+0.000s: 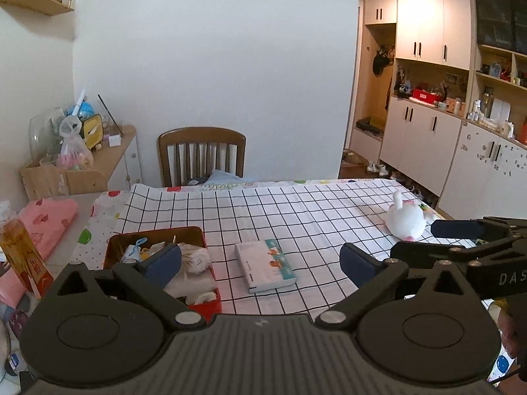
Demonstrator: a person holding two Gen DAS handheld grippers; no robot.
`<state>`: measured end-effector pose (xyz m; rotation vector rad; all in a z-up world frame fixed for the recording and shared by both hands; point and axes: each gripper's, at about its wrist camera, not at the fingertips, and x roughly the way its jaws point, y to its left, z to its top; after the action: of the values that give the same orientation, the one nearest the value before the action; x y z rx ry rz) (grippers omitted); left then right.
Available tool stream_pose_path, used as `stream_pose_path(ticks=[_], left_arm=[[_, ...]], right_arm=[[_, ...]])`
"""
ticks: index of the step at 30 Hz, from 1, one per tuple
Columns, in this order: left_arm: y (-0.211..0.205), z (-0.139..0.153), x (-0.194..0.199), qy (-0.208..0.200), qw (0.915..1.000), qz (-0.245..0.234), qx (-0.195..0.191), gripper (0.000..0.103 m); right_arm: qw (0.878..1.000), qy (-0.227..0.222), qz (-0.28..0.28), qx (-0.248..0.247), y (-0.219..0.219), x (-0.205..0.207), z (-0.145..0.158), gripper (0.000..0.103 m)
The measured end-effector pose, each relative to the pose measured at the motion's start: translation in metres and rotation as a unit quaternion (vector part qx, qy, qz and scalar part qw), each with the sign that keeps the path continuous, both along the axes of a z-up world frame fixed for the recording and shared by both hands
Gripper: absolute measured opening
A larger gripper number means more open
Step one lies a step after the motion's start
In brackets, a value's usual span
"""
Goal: Organize soft objects
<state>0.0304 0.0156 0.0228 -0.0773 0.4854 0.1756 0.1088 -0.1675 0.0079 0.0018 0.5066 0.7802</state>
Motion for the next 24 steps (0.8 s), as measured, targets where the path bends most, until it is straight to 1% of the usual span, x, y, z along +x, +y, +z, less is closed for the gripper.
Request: stream_pose_path(ticks=[4,14,19,24], left_arm=[[-0.005,0.000,-0.006,-0.004,0.9999,0.012,0.008,0.103],[-0.002,0.002,-0.013,-0.006,0.9996,0.021,-0.018,0.103],[-0.001,0.002,-0.014,-0.007,0.9994,0.025,-0.022,0.103],[0.000,0.003,-0.017,-0.010,0.9991,0.024,-0.034,0.103]], right_arm=[[1.000,0.007,-0.002,0.006,-0.002,-0.002,0.002,0.103],[1.000,0.006,-0.009,0.005,-0.003,-0.009,0.003,0.103],[1.000,0.010,-0.009,0.002,-0.003,-0.013,0.004,0.103],[1.000,0.004,-0.010,0.000,-0.002,-0.015,0.006,0.103]])
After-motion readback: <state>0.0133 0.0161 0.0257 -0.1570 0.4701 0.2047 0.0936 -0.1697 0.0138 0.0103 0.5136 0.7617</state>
